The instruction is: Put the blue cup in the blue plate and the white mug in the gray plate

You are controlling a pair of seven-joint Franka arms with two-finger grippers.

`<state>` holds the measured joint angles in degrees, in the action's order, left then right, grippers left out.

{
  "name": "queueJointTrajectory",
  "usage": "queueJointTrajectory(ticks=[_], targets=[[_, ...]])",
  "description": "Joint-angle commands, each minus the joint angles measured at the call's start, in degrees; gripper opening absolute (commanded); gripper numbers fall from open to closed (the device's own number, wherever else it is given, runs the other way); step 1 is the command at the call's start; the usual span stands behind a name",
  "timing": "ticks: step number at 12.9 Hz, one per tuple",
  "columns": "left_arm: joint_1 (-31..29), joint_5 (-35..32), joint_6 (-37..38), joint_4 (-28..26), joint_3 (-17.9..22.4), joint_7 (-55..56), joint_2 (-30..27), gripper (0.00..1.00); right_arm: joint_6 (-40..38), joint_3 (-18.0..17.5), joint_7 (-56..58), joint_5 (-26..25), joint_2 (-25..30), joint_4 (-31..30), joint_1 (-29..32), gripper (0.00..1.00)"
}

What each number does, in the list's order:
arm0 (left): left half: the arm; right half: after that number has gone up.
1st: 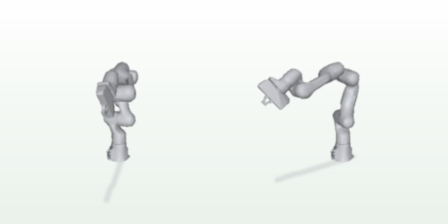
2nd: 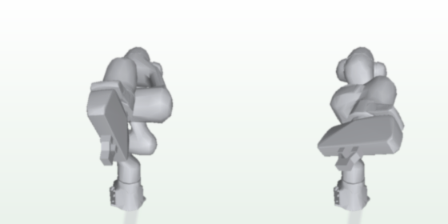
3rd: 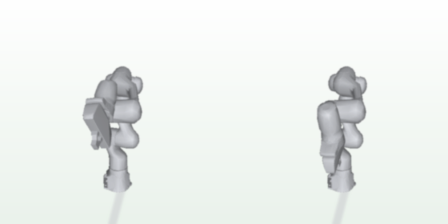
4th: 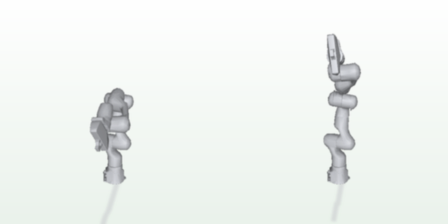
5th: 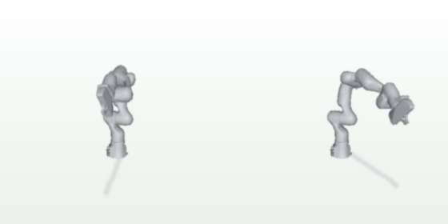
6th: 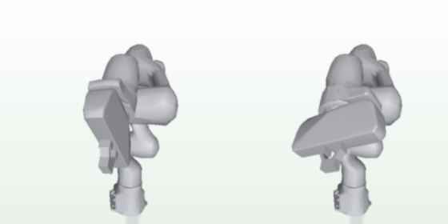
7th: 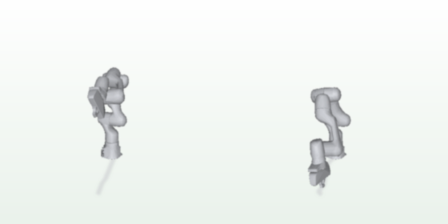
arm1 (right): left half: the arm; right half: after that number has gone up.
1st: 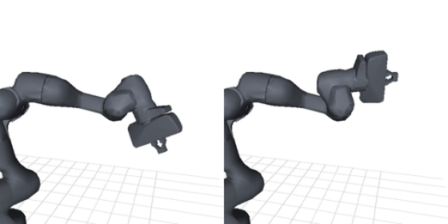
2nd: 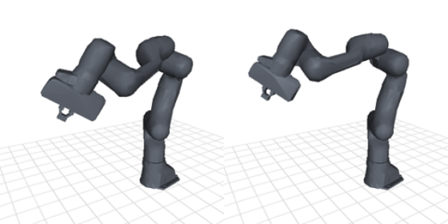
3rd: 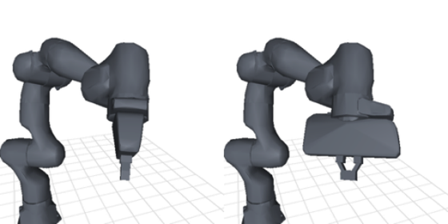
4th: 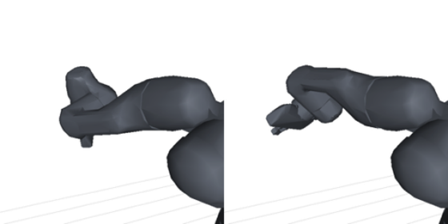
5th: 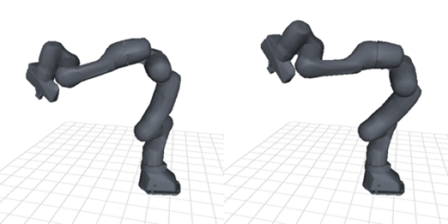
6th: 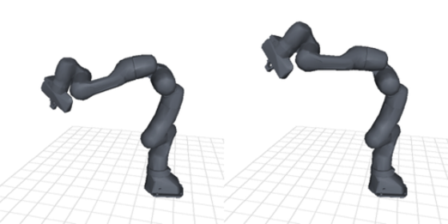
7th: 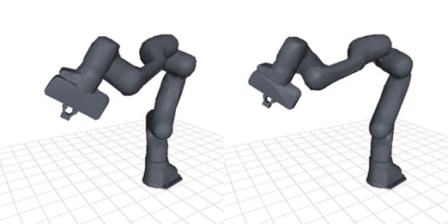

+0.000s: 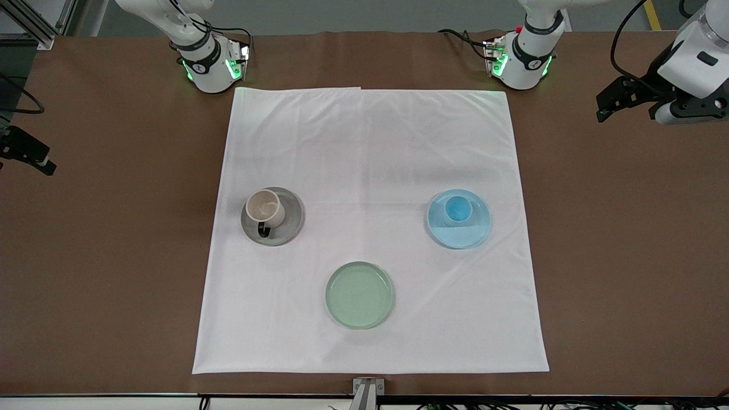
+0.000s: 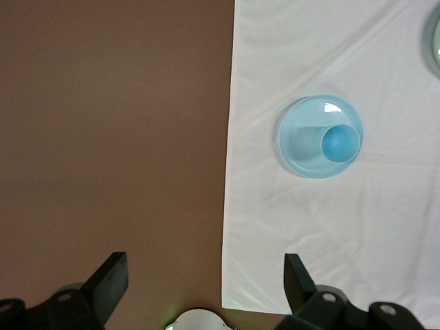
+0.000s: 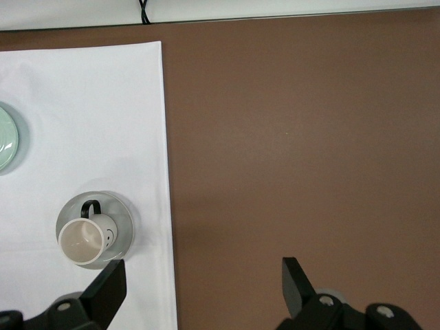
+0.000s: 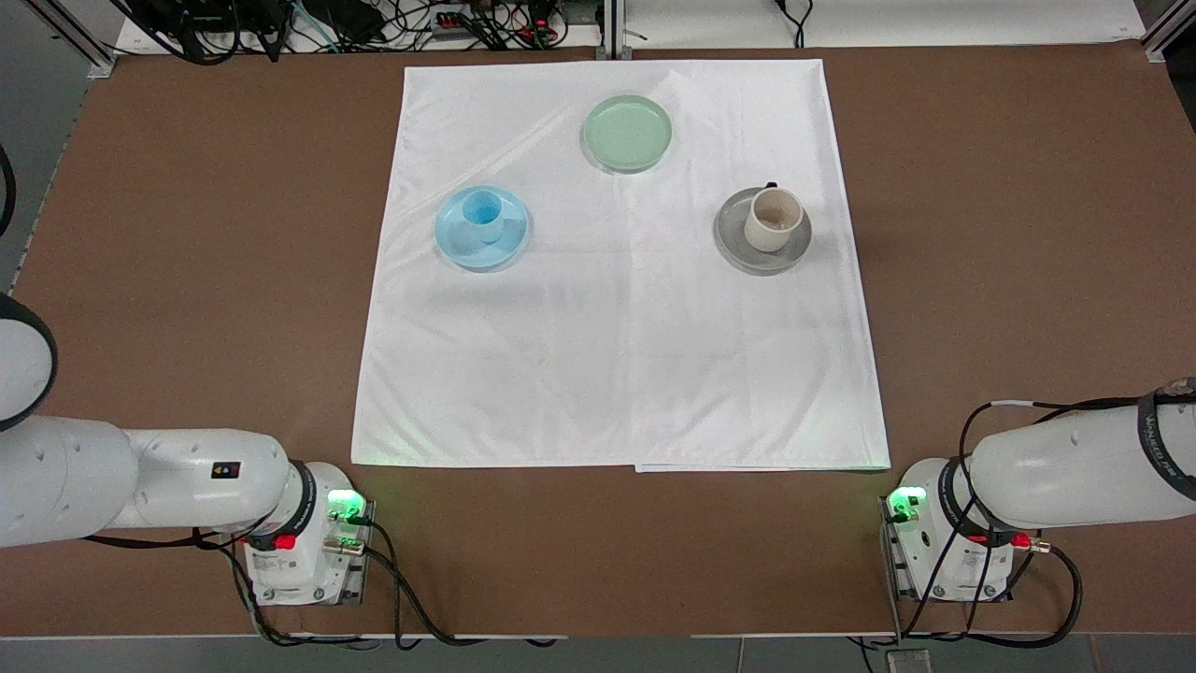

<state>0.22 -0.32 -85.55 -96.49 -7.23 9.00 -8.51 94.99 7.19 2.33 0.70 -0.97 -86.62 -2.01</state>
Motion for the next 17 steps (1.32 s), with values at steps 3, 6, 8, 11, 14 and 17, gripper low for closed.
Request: queueJointTrajectory(ticks=[3,6,8,11,14,17], targets=[[-0.75,0.23,-0.41,0.42,0.11,-1.18,0.33,1.00,-0.86,-0.95,0.30,-0.35,-0.52,1.98,0.96,1.00],[-0.93,0.49,-0.32,0.68,0.11,-1.36,0.33,1.00,-0.86,-0.95,0.30,-0.44,-0.43,1.98,0.96,1.00],[-0.93,0.14,-0.32,0.86,0.11,-1.62,0.42,1.00,-0.86,-0.95,0.30,-0.44,-0.43,1.98,0.96,1.00],[-0.93,0.05,-0.23,2.08,0.11,-2.41,1.47,1.00,-0.86,-0.95,0.30,-0.53,-0.43,2.07,0.96,1.00],[-0.93,-0.12,0.12,3.15,0.11,-2.50,2.44,1.00,-0.86,-0.95,0.30,-0.53,-0.43,2.07,0.96,1.00],[-0.84,-0.12,0.12,3.23,0.11,-2.50,2.35,1.00,-0.86,-0.95,0.30,-0.53,-0.43,2.07,0.96,1.00]])
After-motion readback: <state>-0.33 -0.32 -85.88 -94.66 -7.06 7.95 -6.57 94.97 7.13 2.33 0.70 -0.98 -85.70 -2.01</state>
